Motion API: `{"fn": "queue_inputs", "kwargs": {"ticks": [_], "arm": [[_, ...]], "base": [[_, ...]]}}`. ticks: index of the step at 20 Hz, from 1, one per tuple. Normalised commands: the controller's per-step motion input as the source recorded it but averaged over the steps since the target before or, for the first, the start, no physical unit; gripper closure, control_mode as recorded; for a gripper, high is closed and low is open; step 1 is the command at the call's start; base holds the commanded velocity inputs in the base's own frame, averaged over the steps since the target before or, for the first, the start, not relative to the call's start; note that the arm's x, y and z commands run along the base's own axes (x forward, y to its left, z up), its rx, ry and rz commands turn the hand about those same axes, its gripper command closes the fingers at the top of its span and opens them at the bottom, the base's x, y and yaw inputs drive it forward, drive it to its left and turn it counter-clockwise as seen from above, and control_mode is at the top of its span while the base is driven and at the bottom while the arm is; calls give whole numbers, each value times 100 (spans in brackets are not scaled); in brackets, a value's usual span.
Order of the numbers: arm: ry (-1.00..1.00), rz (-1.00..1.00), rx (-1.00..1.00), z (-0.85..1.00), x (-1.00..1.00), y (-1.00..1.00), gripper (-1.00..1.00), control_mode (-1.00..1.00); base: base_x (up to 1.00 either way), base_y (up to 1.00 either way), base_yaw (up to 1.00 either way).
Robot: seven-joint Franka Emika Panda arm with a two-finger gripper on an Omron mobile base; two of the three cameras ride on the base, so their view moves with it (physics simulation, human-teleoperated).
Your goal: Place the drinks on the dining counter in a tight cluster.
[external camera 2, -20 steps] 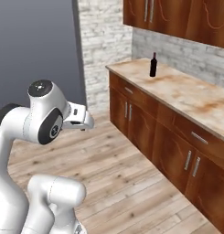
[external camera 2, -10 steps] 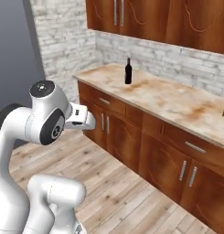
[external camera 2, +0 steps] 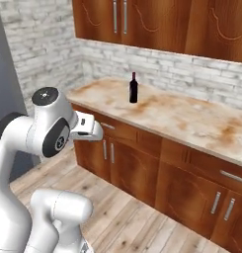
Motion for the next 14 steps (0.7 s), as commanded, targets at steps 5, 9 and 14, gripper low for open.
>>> {"fn": "queue_inputs", "kwargs": {"ticks": [5, 9, 14], "arm": [[0, 0, 0, 0, 0, 0, -100, 100], [0, 0, 0, 0, 0, 0, -100, 100], [0, 0, 0, 0, 0, 0, -100, 100]], "base": [[100, 66, -34], [100, 49, -42], [93, 21, -47]]}}
